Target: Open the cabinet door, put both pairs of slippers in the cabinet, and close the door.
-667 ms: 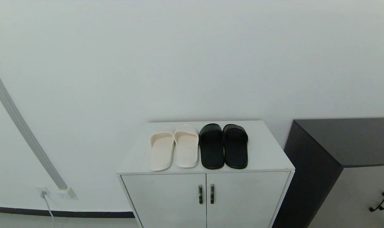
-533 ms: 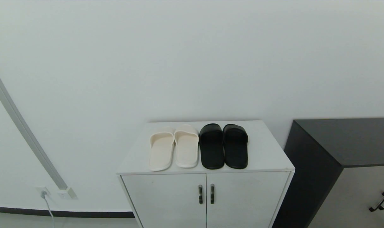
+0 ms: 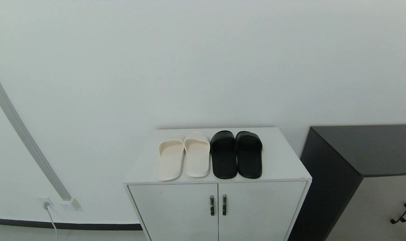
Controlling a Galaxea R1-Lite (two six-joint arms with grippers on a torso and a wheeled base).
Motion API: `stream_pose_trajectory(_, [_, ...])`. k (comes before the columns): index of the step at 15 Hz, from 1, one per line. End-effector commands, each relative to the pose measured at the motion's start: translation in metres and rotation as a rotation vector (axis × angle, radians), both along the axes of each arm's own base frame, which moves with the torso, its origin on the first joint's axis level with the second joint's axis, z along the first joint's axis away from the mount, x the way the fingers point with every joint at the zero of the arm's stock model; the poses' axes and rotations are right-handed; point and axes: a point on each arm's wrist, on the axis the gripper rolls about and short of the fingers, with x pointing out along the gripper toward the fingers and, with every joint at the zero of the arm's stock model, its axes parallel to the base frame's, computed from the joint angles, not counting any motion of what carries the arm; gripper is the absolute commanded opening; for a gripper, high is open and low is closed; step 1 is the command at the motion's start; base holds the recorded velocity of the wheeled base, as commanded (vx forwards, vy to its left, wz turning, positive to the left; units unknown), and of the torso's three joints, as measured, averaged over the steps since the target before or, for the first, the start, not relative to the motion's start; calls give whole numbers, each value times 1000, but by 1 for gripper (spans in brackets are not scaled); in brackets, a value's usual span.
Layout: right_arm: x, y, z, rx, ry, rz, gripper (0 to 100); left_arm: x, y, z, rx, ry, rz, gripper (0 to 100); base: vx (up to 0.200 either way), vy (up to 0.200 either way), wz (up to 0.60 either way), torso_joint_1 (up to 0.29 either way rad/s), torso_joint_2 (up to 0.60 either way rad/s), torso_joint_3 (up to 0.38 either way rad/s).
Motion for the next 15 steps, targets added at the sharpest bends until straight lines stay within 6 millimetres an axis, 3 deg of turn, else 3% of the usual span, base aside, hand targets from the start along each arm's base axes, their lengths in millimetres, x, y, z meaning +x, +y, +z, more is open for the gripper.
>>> stream_pose_trajectory(1, [4,0,21,-14,100,26,100,0,0,0,-1,1,0,0,0,0,0,0,0,0])
stream_pose_trajectory(3, [12,2,8,-26,204,96,100,0,0,0,-1,1,0,0,0,0,0,0,0,0])
stream_pose_trajectory(6, [31,3,18,-18,301,174,100,0,0,0,1,1,-1,0,0,0,0,0,0,0])
stream_pose_trajectory(10, [80,7,36,-11,398,239,100,0,0,0,-1,1,0,0,0,0,0,0,0,0])
stream_pose_trajectory(11, [101,11,40,-16,413,281,100,0,0,0,-1,1,-1,0,0,0,0,0,0,0])
stream_pose_trajectory(15, [141,30,52,-35,414,328,100,0,0,0,-1,1,0,0,0,0,0,0,0,0])
